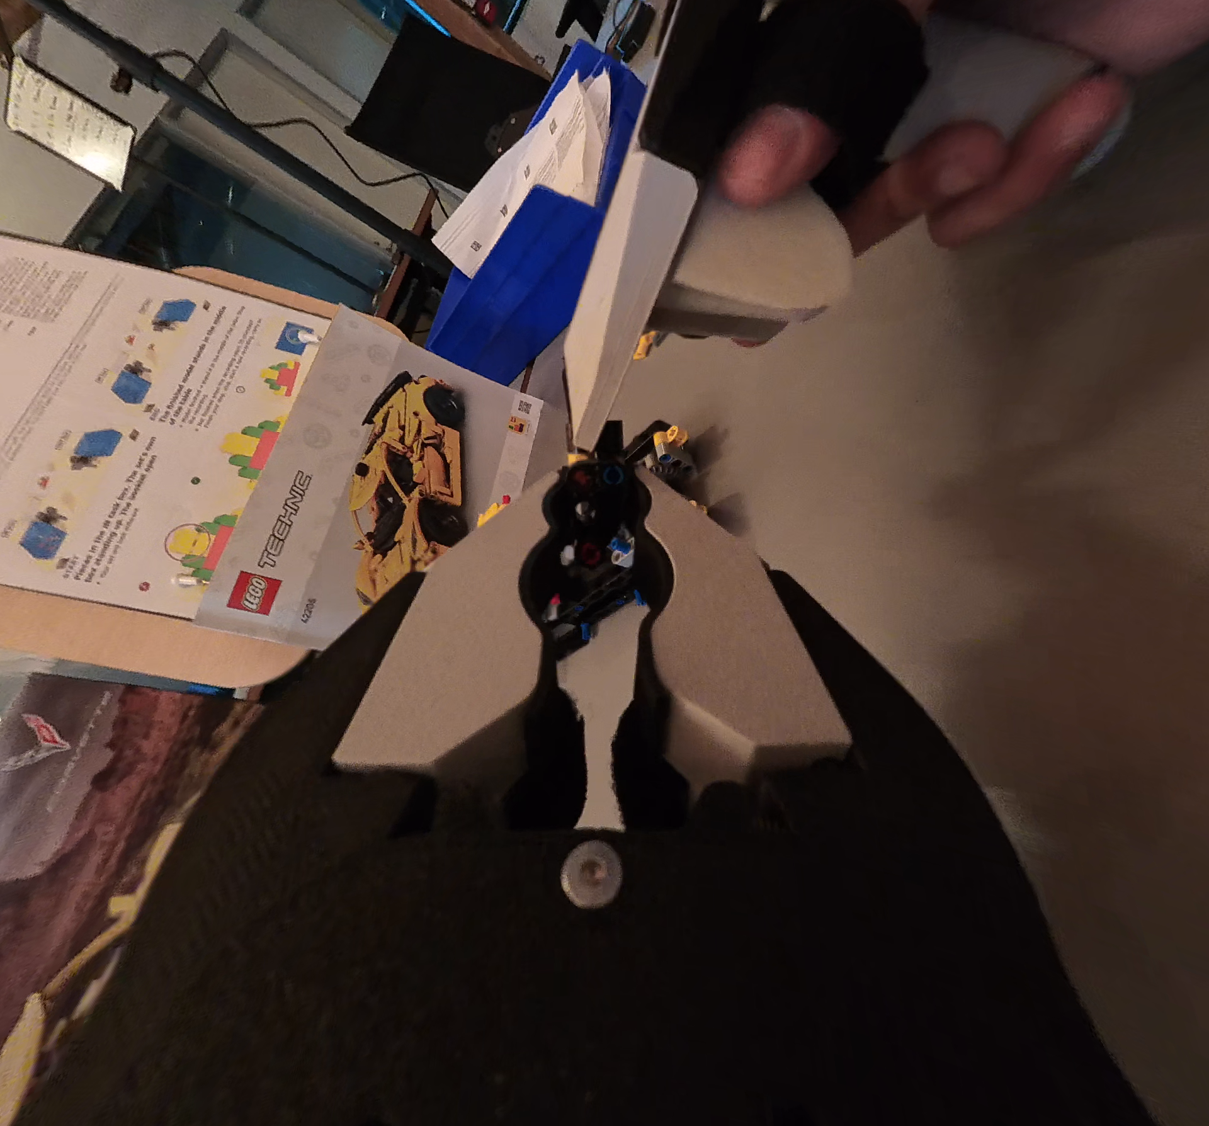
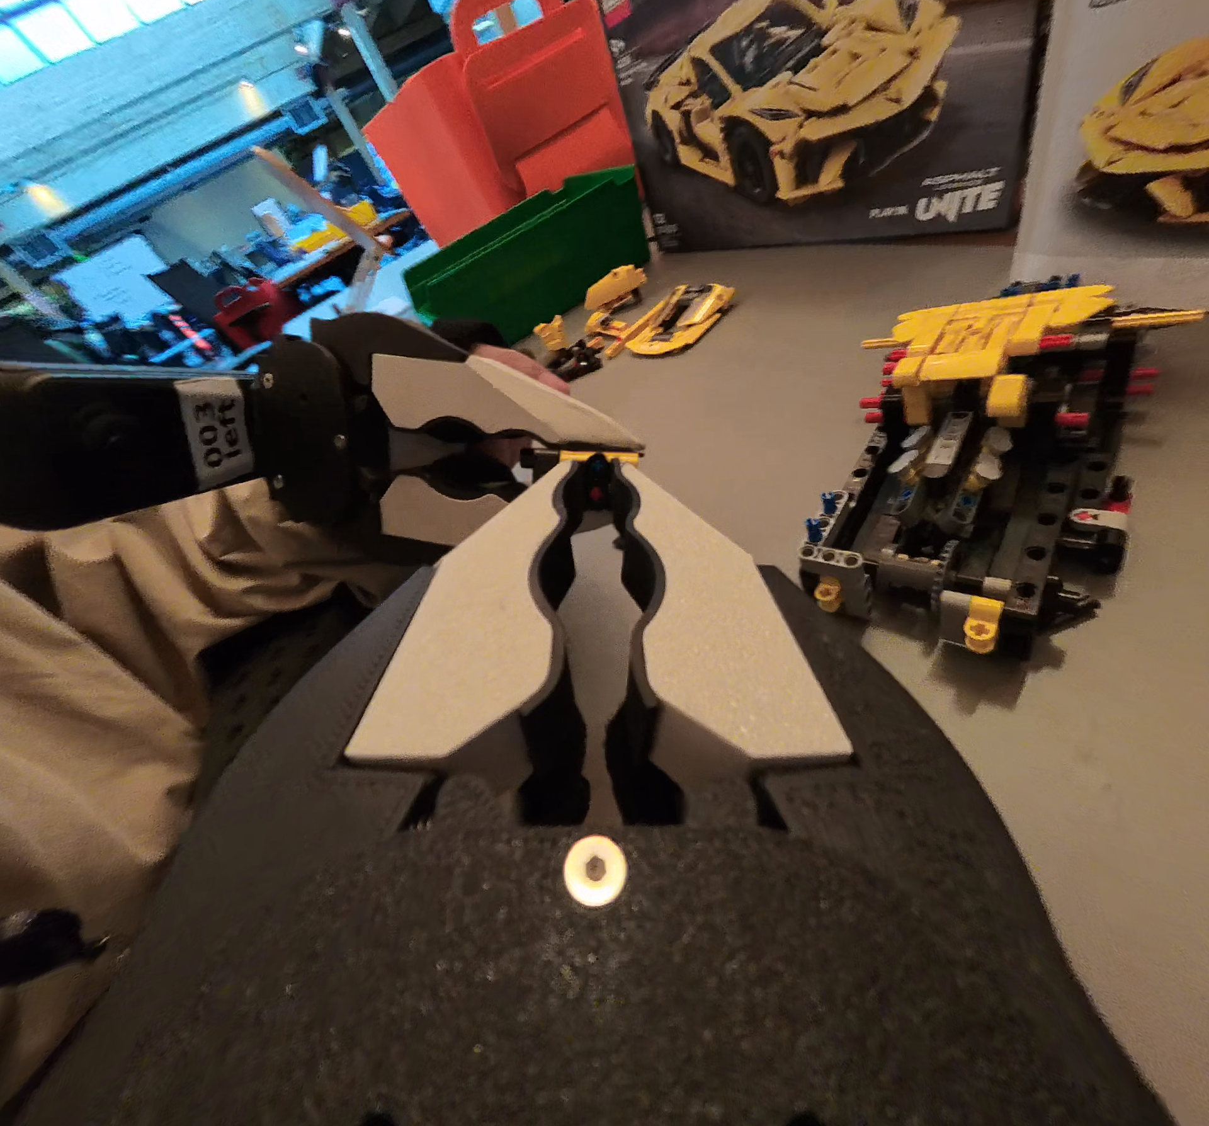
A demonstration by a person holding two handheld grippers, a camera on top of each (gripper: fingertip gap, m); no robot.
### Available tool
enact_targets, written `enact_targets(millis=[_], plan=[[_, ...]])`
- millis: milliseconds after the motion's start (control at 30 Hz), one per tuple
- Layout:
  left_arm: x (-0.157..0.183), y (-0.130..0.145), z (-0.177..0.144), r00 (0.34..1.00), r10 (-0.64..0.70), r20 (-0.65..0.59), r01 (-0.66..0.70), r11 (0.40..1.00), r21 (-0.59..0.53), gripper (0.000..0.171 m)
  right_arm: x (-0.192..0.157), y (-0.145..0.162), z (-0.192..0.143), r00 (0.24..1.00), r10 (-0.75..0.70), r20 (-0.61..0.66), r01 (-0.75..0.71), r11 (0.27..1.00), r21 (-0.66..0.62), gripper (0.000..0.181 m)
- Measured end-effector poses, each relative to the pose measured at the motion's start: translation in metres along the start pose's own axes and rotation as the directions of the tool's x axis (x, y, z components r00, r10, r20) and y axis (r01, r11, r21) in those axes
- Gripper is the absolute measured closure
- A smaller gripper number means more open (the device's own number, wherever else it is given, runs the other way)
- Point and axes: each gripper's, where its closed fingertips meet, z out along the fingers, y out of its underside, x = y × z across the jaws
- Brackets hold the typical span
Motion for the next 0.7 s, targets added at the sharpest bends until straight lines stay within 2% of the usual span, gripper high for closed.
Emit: enact_targets(millis=[100,367,500,567,633,700], plan=[[0.004,-0.003,-0.003,0.998,-0.043,-0.048,0.045,0.999,0.021,0.157,-0.005,0.001,-0.004,0.993,0.08,0.091,-0.079,0.997,-0.013,0.175],[0.004,0.013,0.001,0.999,0.017,-0.035,-0.019,0.998,-0.054,0.158,0.002,0.012,-0.003,0.99,0.12,0.072,-0.116,0.991,-0.061,0.175],[0.005,0.017,0.004,0.999,0.0,-0.043,-0.003,0.997,-0.073,0.158,0.005,0.013,-0.001,0.999,0.044,0.019,-0.042,0.997,-0.068,0.175],[0.004,0.02,0.008,1.0,0.012,-0.001,-0.012,0.995,-0.101,0.157,0.011,0.014,0.001,0.999,-0.011,-0.032,0.009,0.997,-0.076,0.175],[0.003,0.018,0.01,1.0,-0.021,0.016,0.023,0.995,-0.096,0.157,0.013,0.011,0.0,0.995,-0.071,-0.064,0.067,0.995,-0.068,0.175],[0.004,0.017,0.01,0.998,-0.058,0.001,0.058,0.994,-0.091,0.157,0.013,0.011,0.0,0.995,-0.068,-0.069,0.064,0.996,-0.059,0.175]])
